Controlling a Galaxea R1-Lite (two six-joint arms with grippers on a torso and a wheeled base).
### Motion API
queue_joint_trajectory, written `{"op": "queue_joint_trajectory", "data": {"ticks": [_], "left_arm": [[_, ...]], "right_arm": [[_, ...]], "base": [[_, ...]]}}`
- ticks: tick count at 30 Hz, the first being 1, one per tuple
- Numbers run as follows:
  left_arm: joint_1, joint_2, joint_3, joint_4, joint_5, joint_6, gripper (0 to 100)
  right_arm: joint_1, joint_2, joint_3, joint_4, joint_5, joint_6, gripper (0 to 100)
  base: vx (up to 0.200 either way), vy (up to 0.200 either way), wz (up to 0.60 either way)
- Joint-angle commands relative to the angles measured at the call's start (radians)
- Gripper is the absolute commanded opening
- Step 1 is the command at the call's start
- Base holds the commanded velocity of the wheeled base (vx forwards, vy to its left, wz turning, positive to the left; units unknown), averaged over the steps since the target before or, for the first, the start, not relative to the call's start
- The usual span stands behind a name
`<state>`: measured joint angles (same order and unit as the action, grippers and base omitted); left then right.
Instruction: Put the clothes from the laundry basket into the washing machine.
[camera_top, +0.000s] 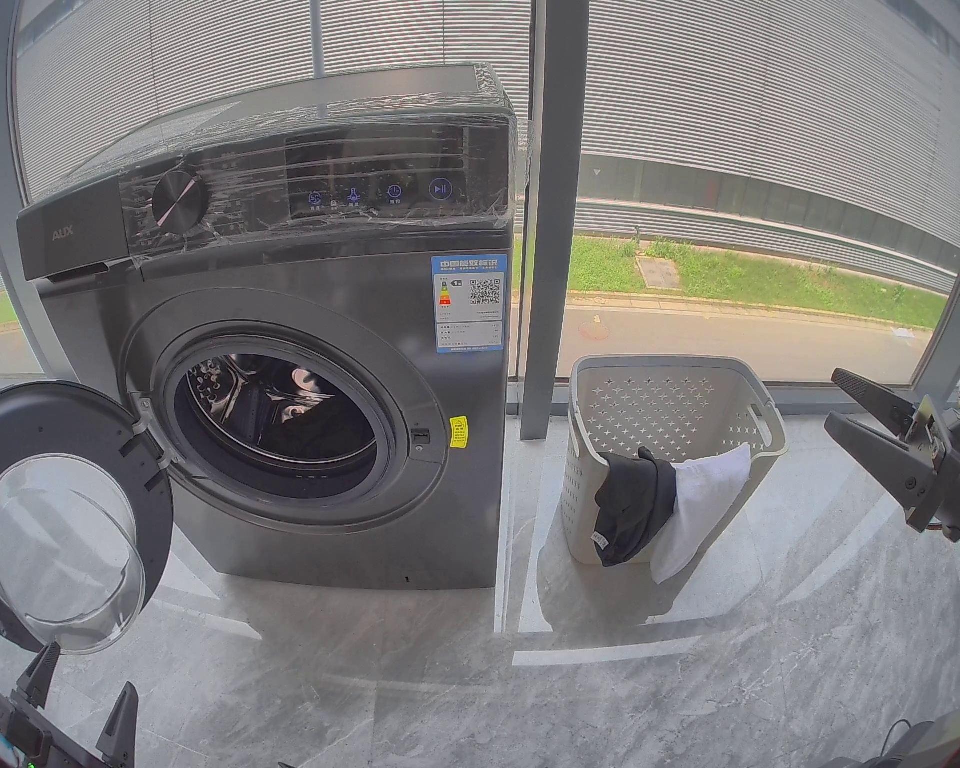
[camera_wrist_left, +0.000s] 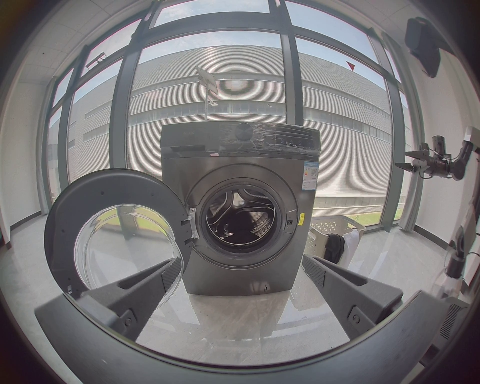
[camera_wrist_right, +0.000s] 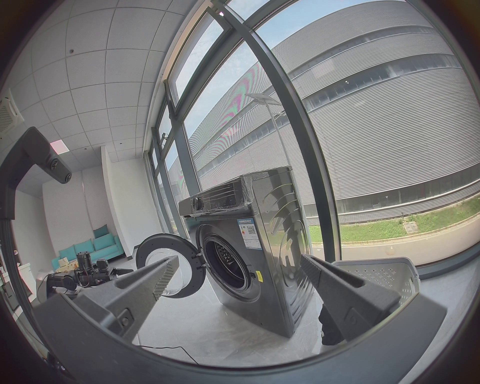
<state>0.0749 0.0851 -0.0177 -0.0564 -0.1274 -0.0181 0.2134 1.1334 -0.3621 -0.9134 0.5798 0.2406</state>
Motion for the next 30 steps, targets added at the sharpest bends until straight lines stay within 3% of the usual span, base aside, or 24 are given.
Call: {"op": "queue_joint_trajectory", "data": {"ticks": [1, 15, 24, 30], "left_arm": [[0.000, 0.010, 0.016, 0.003, -0.004, 0.007, 100], [-0.004, 0.008, 0.015, 0.006, -0.003, 0.007, 100], [-0.003, 0.008, 0.015, 0.006, 0.000, 0.012, 100], [-0.003, 0.008, 0.015, 0.006, -0.003, 0.012, 100]], "right_arm": [[0.000, 0.003, 0.002, -0.001, 0.002, 0.000, 100], [0.000, 0.008, 0.003, -0.001, 0.005, 0.000, 100], [0.000, 0.009, 0.014, -0.001, 0.003, 0.000, 100], [0.000, 0.014, 0.040, -0.001, -0.003, -0.003, 100]], "base": [[0.000, 0.000, 0.00], [0.171, 0.000, 0.00], [0.000, 0.000, 0.00], [0.000, -0.200, 0.00]]}}
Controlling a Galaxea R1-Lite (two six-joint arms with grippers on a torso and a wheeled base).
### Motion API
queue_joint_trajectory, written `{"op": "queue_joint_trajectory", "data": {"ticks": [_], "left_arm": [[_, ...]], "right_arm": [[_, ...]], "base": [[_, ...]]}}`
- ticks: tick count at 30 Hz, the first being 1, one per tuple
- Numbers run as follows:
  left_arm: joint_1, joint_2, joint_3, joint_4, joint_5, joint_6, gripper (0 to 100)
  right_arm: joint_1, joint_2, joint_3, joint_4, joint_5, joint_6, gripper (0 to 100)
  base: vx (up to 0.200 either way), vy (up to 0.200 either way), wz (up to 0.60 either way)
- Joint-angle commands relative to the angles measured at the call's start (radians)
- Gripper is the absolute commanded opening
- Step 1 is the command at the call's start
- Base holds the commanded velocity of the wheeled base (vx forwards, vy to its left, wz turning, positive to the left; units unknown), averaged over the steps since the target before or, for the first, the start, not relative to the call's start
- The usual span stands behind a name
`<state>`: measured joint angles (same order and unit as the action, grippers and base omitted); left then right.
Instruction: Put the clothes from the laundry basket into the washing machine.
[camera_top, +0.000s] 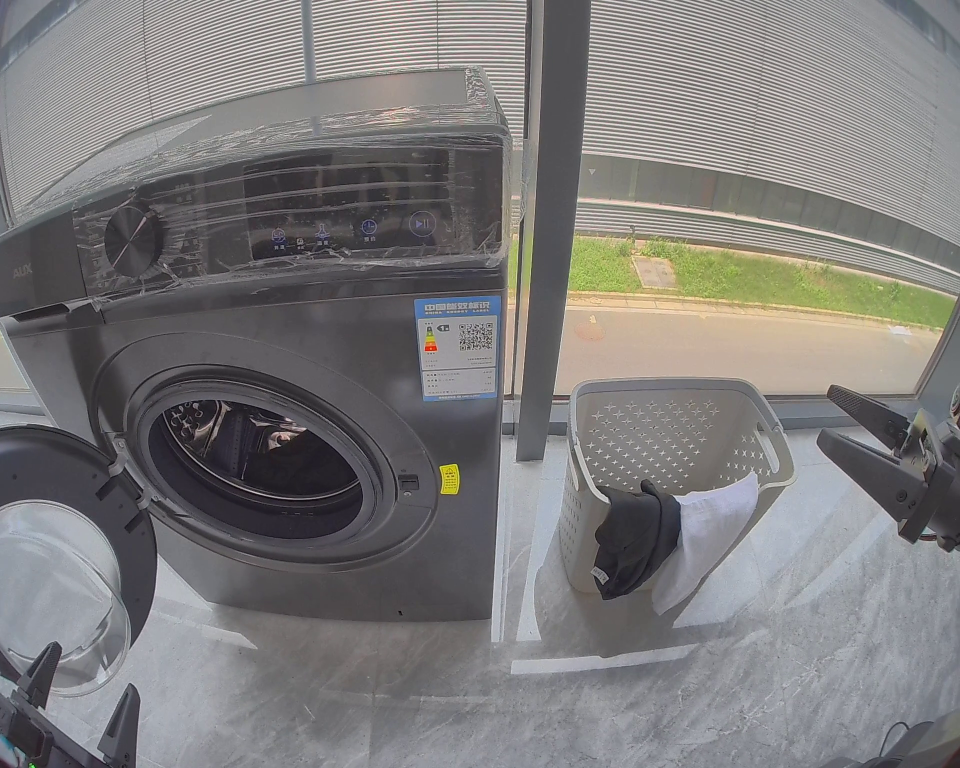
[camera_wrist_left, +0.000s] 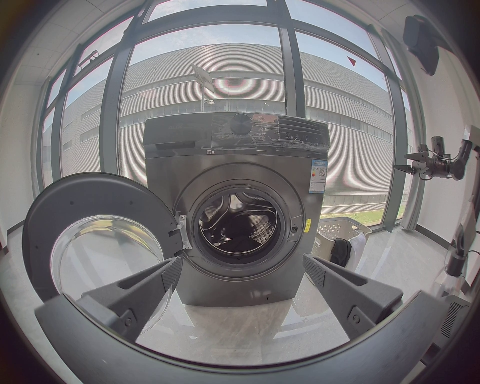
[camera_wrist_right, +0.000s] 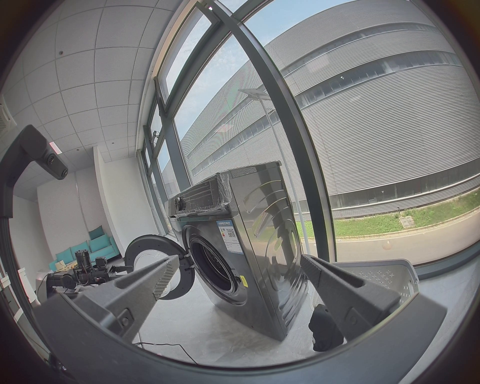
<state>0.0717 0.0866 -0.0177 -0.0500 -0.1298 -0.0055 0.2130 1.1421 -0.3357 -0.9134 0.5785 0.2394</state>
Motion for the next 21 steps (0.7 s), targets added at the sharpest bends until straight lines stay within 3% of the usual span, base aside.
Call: {"op": "queue_joint_trajectory", "data": {"ticks": [1, 15, 21], "left_arm": [[0.000, 0.007, 0.015, -0.001, -0.002, -0.001, 100], [-0.001, 0.007, 0.015, -0.001, -0.007, -0.001, 100], [-0.001, 0.007, 0.015, -0.001, -0.007, -0.001, 100]], "right_arm": [[0.000, 0.007, 0.017, -0.001, -0.003, -0.002, 100], [0.000, 0.028, 0.021, -0.001, -0.034, -0.005, 100], [0.003, 0.042, 0.084, -0.001, -0.035, -0.057, 100]], "base": [[0.000, -0.200, 0.00], [0.000, -0.200, 0.00], [0.000, -0.200, 0.00]]}}
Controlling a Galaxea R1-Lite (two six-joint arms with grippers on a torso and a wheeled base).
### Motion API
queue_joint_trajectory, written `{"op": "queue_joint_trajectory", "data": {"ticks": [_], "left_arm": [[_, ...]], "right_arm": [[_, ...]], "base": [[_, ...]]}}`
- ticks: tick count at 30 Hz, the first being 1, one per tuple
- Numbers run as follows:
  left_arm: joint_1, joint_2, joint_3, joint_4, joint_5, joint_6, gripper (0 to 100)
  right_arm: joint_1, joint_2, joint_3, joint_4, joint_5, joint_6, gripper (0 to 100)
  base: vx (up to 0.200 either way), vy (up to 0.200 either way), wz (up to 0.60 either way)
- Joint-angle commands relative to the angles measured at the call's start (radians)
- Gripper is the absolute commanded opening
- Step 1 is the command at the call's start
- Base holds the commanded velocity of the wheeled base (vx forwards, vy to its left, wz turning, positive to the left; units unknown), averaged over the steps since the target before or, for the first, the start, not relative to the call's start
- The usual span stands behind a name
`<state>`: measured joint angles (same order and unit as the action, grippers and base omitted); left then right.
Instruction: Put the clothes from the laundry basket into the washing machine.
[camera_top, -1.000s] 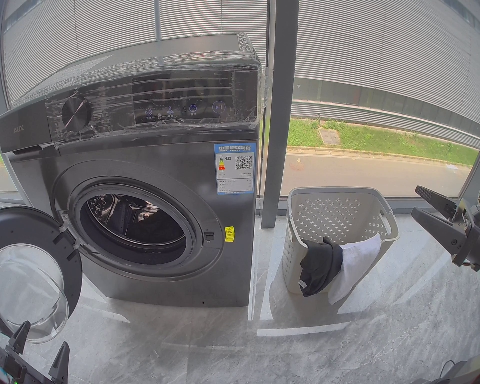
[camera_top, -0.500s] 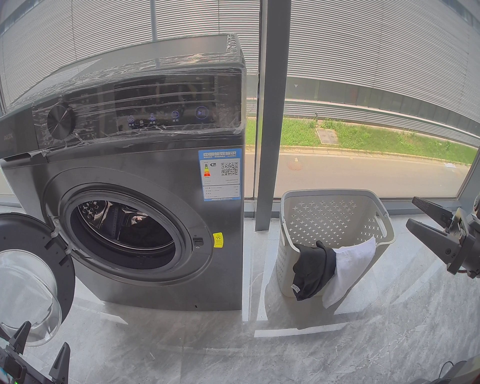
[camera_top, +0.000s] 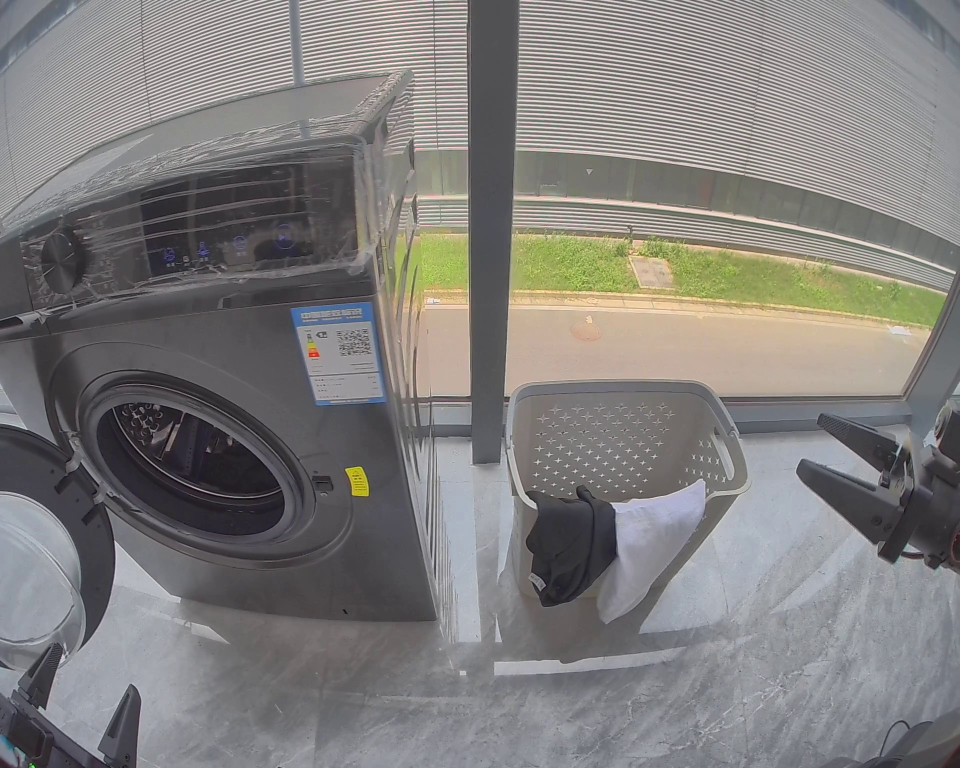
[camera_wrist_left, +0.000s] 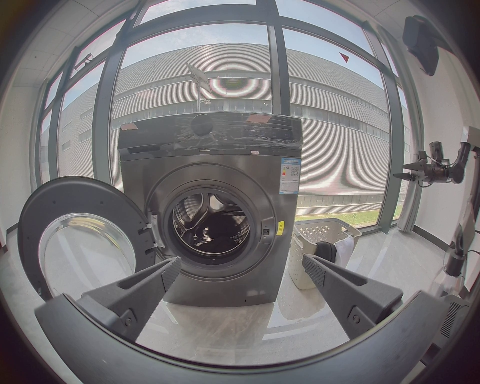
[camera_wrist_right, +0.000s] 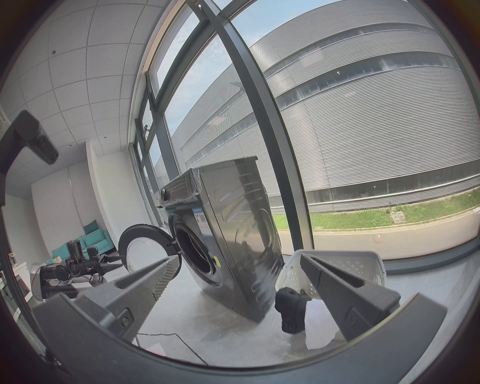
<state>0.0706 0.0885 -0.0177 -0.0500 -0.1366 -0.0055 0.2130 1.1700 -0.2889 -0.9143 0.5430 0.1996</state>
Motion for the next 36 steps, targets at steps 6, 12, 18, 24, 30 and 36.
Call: {"op": "queue_joint_trajectory", "data": {"ticks": [6, 12, 18, 24, 30, 36], "left_arm": [[0.001, 0.005, 0.015, -0.001, 0.000, -0.001, 100], [0.000, 0.005, 0.018, -0.008, 0.003, -0.007, 100], [0.000, 0.005, 0.016, -0.004, 0.003, -0.007, 100], [0.000, 0.007, 0.007, 0.016, 0.000, -0.005, 100], [0.000, 0.005, -0.001, 0.032, 0.002, -0.008, 100], [0.000, 0.005, -0.001, 0.032, 0.000, -0.008, 100]], "right_arm": [[0.025, 0.059, 0.096, 0.000, 0.002, -0.039, 100], [0.071, 0.154, 0.077, 0.000, -0.003, -0.040, 100], [0.157, 0.266, 0.065, 0.000, -0.060, -0.040, 100], [0.218, 0.378, 0.016, 0.000, -0.083, -0.040, 100], [0.235, 0.488, 0.001, 0.000, -0.150, -0.040, 100], [0.226, 0.550, 0.001, 0.000, -0.270, -0.034, 100]], "base": [[0.000, -0.200, 0.00], [0.000, -0.100, 0.00], [0.000, 0.000, 0.00], [0.100, 0.100, 0.00], [0.200, 0.200, 0.00], [0.200, 0.200, 0.00]]}}
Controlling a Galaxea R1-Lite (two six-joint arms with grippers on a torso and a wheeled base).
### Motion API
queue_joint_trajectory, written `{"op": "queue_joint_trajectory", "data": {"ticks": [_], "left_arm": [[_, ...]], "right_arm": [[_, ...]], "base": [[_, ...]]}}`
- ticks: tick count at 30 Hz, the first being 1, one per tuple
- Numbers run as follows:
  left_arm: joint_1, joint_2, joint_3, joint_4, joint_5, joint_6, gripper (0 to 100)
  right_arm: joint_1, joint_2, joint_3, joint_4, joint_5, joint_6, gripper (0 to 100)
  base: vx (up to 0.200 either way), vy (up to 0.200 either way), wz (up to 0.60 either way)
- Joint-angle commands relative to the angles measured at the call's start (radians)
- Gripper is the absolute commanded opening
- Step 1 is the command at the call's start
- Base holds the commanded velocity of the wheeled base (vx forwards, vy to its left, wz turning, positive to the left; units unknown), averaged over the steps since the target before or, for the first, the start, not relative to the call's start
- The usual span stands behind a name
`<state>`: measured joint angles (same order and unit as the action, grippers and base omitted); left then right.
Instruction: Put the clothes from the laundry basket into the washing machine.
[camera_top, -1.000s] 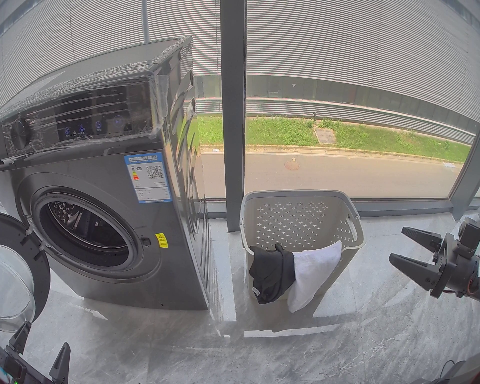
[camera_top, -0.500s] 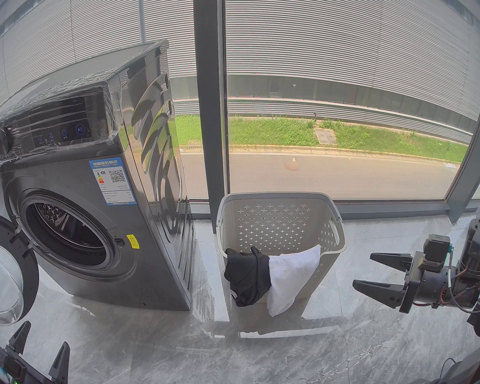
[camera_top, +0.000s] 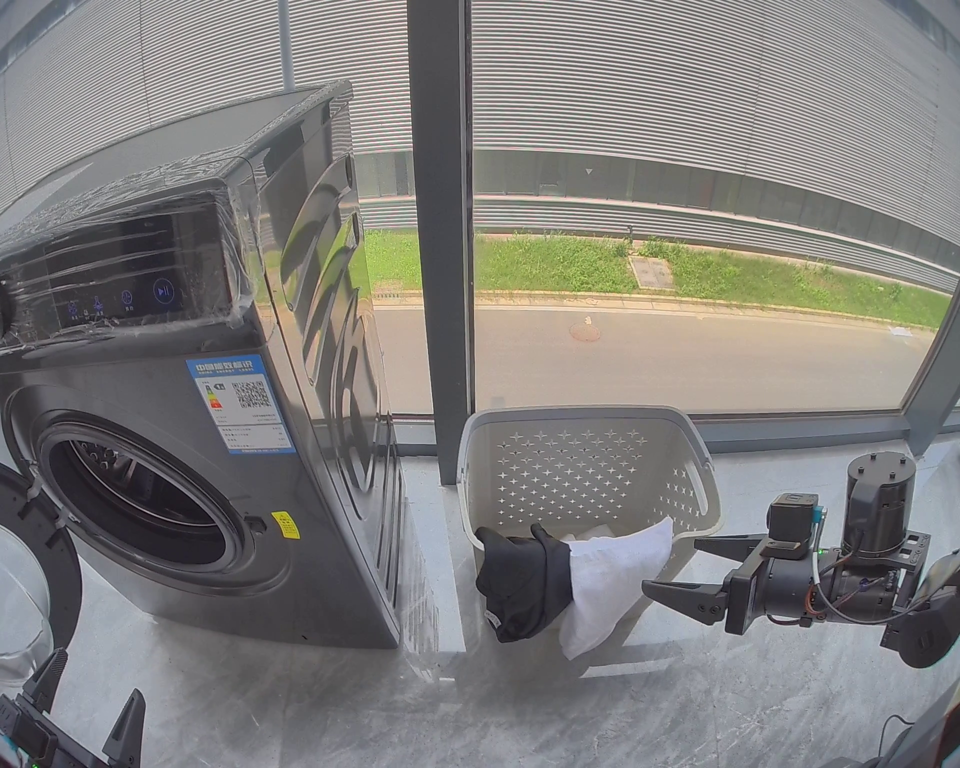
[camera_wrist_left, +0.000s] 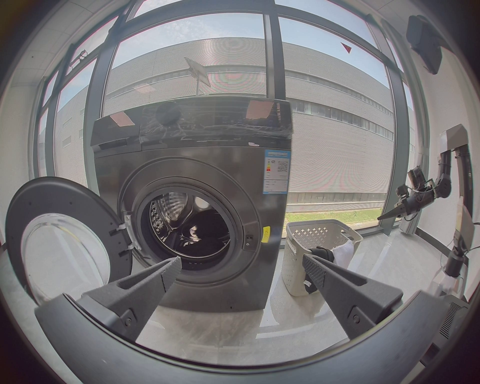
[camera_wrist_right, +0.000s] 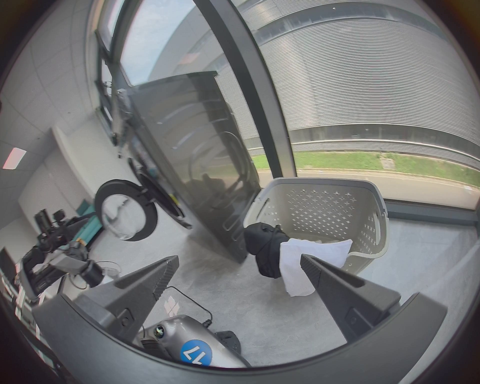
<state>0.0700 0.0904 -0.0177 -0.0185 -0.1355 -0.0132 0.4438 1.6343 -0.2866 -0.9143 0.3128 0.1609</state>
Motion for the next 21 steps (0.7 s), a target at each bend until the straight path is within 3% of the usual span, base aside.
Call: {"op": "queue_joint_trajectory", "data": {"ticks": [1, 4, 12, 21], "left_arm": [[0.001, 0.003, 0.001, -0.001, -0.003, -0.001, 100], [0.001, 0.003, 0.001, -0.003, -0.003, -0.001, 100], [0.001, 0.003, 0.001, -0.003, -0.003, 0.001, 100], [0.001, 0.003, 0.002, -0.003, -0.001, 0.004, 100]], "right_arm": [[-0.013, 0.101, 0.000, 0.000, -0.087, 0.014, 100], [-0.033, 0.107, 0.006, 0.000, -0.158, 0.037, 100], [-0.094, 0.131, 0.033, 0.000, -0.254, 0.042, 100], [-0.080, 0.277, 0.080, 0.011, -0.281, 0.003, 100]], "base": [[0.200, 0.000, 0.00], [0.133, 0.000, 0.00], [0.000, 0.000, 0.00], [0.000, 0.000, 0.00]]}}
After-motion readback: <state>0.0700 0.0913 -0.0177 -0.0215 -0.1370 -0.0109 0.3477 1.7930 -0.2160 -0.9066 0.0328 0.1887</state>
